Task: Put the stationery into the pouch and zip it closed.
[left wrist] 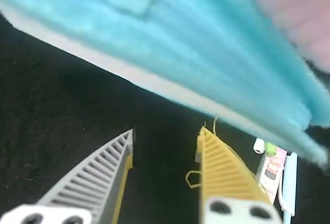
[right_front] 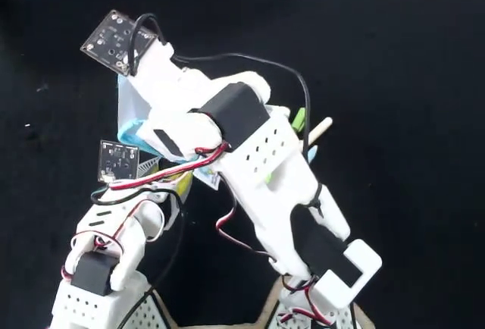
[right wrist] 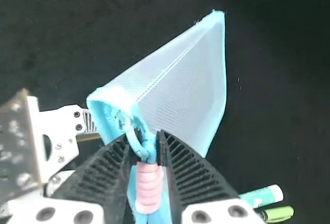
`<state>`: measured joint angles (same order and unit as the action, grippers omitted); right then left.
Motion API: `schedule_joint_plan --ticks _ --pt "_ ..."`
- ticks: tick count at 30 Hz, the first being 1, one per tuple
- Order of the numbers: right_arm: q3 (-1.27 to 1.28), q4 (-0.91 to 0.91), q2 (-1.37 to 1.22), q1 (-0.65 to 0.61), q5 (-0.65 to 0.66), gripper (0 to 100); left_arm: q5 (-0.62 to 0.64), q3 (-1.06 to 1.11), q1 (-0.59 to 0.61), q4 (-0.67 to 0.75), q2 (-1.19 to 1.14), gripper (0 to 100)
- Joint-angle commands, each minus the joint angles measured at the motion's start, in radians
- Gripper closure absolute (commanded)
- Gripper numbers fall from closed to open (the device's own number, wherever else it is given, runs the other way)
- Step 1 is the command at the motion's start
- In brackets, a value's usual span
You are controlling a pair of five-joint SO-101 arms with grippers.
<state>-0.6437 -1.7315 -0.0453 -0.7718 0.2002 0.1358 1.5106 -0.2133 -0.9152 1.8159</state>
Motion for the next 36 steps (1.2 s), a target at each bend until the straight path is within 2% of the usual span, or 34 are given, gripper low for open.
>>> schedule_joint_plan --ticks 1,4,12,15,17,20,24,36 --pt "0.05 -0.028 0.013 0.046 0.034 98.8 0.006 -0.042 0.048 0.005 0.008 78" --pt "0.079 -0.028 0.041 0.066 0.117 98.8 0.008 -0.065 0.087 -0.003 0.008 78" --pt "0.15 -0.021 0.153 0.064 0.127 98.8 0.005 -0.11 0.236 -0.011 0.008 78" --pt "0.156 -0.021 0.166 0.066 0.129 98.8 0.0 -0.182 0.295 -0.069 0.008 78" --pt "0.153 -0.02 0.166 0.064 0.129 98.8 -0.051 -0.252 0.331 -0.13 0.008 78" --pt "0.154 0.002 0.168 0.063 0.129 98.8 -0.126 -0.32 0.337 -0.178 0.008 78" --pt "0.156 0.002 0.166 0.064 0.129 98.8 -0.241 -0.363 0.346 -0.175 0.008 78" --pt "0.156 0.006 0.174 0.068 0.129 98.8 -0.235 -0.602 0.338 -0.186 0.008 77"
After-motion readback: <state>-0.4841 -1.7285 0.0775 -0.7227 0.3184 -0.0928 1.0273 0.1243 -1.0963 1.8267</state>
